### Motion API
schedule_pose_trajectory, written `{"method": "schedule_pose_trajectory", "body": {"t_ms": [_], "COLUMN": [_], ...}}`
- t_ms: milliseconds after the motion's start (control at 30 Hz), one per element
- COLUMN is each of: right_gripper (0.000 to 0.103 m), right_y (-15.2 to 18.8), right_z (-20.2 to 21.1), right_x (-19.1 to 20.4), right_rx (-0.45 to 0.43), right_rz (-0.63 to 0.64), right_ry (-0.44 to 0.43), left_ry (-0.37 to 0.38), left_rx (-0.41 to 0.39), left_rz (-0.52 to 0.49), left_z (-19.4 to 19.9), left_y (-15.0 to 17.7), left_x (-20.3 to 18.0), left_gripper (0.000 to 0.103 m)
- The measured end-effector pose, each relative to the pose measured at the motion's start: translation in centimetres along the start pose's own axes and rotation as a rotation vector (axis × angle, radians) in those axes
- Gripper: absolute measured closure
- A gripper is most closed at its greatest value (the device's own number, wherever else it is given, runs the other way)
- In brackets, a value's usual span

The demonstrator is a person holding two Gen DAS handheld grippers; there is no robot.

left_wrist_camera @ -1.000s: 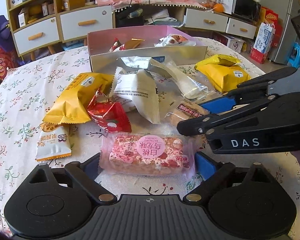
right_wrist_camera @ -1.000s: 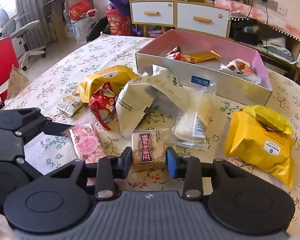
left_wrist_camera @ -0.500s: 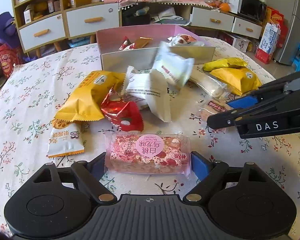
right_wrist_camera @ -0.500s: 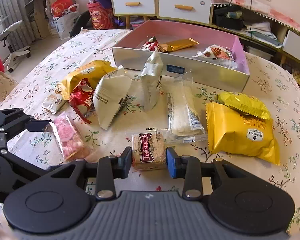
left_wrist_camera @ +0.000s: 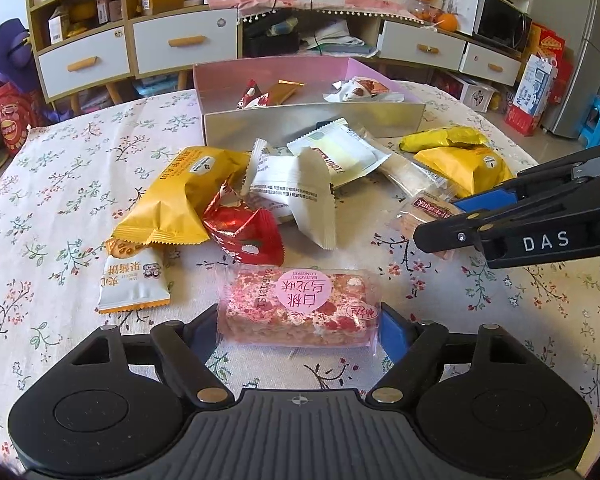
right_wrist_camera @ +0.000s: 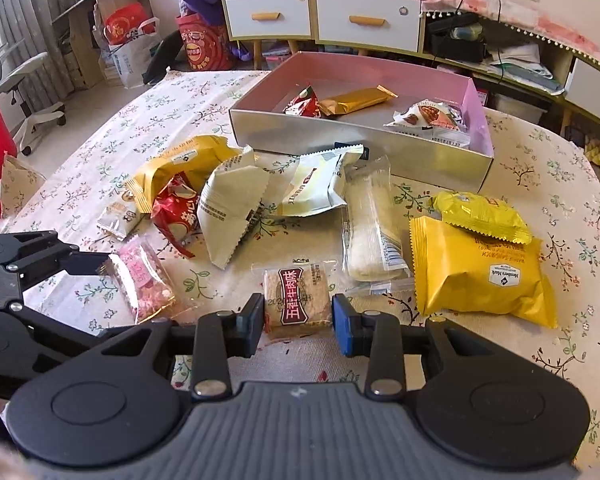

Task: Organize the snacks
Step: 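Grasp the pink nougat bar with the left tool while the right grasps the red-label pastry, then carry both snacks into the pink box and open both tools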

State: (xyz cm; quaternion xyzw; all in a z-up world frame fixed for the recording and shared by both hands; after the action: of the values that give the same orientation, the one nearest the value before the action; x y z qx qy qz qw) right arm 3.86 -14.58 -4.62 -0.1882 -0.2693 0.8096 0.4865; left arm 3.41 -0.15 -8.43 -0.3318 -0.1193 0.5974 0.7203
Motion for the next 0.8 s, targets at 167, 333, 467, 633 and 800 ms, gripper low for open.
{"method": "schedule_pose_trajectory", "body": {"t_ms": [167,333,467,633,800], "right_gripper": [0.07,0.07,0.07,0.07,0.07], "right_y": [-0.3,-0.5,-0.7,-1.2,-1.9], "right_z": [0.5,0.9,1.3,2.0,2.8], "right_x": [-0.2,-0.4,-0.7,-1.2,-1.9], "right_rx": [-0.015,-0.03,-0.04,-0.063,-0.092], "right_rz": [-0.012,-0.024,-0.037,-0.055,-0.08], "right_ry": [-0.004,-0.004,-0.006,-0.005,0.001], "left_ry": [0.018,0.038,0.051,0.068,0.075], "left_rx": [-0.002,-0.013,-0.024,-0.046,-0.072], "left_rz": [0.004,-0.001,-0.014,-0.024,-0.014], "left_z": [0.4,1.0,1.6,2.5,3.1], "left_y": [-0.2,-0.4,-0.6,-1.3,-2.6], "left_x": [-0.2,-0.6,-1.1,-1.7,-2.0], "left_gripper": [0.026,0.027,0.027,0.027,0.027]}}
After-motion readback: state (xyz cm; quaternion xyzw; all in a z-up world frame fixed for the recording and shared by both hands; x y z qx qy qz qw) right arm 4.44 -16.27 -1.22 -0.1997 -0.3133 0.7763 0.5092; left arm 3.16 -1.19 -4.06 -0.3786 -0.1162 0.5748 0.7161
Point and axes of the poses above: each gripper's, at about its wrist camera, not at the fingertips, and z roughly against the way its jaws point, x to its left, y to its underside, the point moved 4 cm from there along -z, roughly the way its jaws point, and after that the axes turned 14 degrees about z, right-handed, at the moved point
